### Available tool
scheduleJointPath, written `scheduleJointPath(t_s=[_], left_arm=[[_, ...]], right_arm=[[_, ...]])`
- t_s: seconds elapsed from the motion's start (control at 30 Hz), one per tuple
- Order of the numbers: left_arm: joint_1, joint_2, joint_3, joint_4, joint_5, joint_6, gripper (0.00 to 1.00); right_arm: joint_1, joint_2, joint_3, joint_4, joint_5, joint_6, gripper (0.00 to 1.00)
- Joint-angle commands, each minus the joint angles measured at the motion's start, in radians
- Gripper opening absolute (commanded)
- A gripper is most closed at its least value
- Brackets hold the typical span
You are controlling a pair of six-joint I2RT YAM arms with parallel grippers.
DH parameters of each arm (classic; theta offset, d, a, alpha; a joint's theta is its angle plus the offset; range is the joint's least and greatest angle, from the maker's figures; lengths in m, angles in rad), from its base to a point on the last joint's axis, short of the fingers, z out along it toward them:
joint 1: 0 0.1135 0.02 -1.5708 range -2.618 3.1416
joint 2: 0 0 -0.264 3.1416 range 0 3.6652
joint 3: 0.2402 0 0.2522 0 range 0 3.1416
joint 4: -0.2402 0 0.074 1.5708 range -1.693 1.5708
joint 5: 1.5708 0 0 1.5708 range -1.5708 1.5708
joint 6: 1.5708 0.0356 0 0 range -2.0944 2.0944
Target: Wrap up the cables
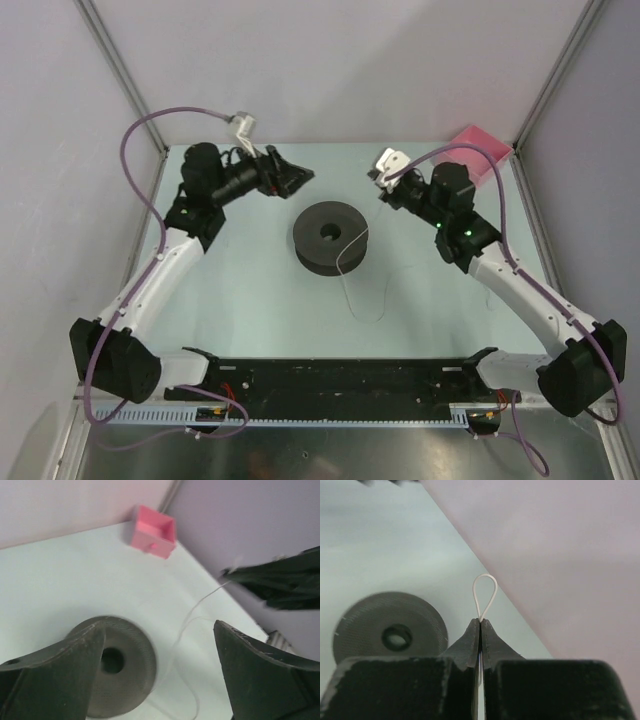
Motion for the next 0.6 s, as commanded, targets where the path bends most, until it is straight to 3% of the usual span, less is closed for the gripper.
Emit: scheduleJointPath(t_s=[0.0, 0.2, 0.4, 0.57], left_arm=[[0.172, 0.046, -0.046, -0.167, 0.226, 0.068, 0.97], [0.254, 0.173, -0.160, -0.246, 0.279, 0.151, 0.99], [0.256, 0.380, -0.146, -0.249, 0.323, 0.159, 0.94], [0.239, 0.539, -0.046, -0.244, 0.374, 0.163, 0.90]], right_arm=[[-0.123, -0.081, 0.034, -0.056, 0.004, 0.006, 0.00], [-0.412, -0.185, 0.034, -0.251, -0.069, -0.046, 0.00], [-0.738, -0.206, 0.024, -0.415, -0.221, -0.153, 0.00], [-0.839, -0.194, 0.022, -0.478, -0.266, -0.166, 0.00]])
